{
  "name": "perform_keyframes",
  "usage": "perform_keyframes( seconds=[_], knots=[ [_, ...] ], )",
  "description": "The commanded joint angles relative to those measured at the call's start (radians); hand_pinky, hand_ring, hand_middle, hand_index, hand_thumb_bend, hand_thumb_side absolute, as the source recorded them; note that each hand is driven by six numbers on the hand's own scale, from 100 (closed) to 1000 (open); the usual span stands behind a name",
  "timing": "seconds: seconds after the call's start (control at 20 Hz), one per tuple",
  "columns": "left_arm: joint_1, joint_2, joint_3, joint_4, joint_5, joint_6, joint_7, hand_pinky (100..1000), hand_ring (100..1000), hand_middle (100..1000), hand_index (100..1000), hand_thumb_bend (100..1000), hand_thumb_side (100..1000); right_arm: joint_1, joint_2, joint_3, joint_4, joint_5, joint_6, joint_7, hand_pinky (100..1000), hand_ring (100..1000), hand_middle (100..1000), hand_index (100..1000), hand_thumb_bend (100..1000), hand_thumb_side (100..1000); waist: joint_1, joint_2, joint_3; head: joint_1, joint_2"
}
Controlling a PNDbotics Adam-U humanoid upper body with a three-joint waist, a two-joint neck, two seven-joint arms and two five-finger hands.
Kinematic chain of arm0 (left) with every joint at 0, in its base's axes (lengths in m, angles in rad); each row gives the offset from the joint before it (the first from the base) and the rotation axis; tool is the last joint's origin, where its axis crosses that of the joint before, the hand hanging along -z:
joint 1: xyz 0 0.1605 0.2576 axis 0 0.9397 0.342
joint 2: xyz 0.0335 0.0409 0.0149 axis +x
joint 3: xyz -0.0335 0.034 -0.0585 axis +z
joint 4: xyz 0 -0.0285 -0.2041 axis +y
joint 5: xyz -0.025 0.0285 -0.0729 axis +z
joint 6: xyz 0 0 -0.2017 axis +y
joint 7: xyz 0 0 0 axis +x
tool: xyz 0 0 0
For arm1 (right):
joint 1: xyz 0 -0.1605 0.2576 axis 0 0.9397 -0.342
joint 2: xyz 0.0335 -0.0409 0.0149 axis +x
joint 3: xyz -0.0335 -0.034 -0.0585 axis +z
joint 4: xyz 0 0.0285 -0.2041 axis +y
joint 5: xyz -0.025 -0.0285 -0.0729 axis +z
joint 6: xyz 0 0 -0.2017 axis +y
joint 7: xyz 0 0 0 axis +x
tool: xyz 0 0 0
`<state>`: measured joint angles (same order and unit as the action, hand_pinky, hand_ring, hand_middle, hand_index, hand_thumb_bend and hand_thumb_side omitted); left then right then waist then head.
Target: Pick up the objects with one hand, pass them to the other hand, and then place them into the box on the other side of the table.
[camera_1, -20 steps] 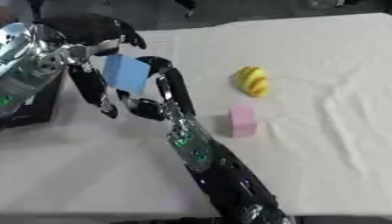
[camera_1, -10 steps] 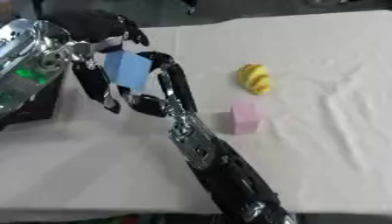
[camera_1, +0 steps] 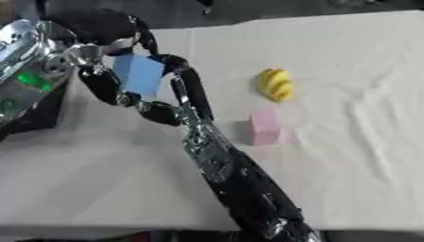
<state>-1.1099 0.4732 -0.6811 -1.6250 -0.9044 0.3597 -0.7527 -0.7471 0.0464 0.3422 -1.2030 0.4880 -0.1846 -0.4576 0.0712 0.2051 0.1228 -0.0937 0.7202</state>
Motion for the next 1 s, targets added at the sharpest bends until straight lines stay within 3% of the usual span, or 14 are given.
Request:
perform_keyframes(
  seconds=[0.05,0.3,0.55,0.8,1.0],
  knots=[
    [-0.022,0.008,0.016,-0.014,-0.015,0.002,-0.014,735,763,721,757,445,100,-0.015,-0.004,0.005,-0.027,0.005,-0.003,-0.002,763,575,515,497,234,100,0.007,-0.014,-0.001,0.006,0.005],
    [-0.021,0.005,0.018,-0.009,-0.037,-0.012,-0.044,710,744,700,736,420,100,-0.016,-0.005,0.007,-0.025,0.004,-0.004,-0.002,762,574,514,497,233,100,0.006,-0.012,-0.003,0.010,0.002],
    [-0.019,0.003,0.018,-0.001,-0.040,-0.009,-0.055,669,657,607,652,373,100,-0.016,-0.002,0.007,-0.021,0.006,-0.006,-0.001,759,572,514,496,234,100,0.005,-0.011,-0.004,0.011,-0.001],
    [-0.018,-0.001,0.018,0.010,-0.047,-0.022,-0.069,616,570,528,570,367,100,-0.015,-0.001,0.006,-0.018,0.012,-0.010,-0.006,756,572,513,497,244,100,0.005,-0.012,-0.005,0.010,-0.002],
    [-0.016,-0.006,0.018,0.024,-0.050,-0.033,-0.074,608,549,505,550,398,100,-0.014,0.000,0.004,-0.015,0.020,-0.018,-0.010,754,571,514,497,247,100,0.006,-0.012,-0.005,0.009,-0.001]
  ],
)
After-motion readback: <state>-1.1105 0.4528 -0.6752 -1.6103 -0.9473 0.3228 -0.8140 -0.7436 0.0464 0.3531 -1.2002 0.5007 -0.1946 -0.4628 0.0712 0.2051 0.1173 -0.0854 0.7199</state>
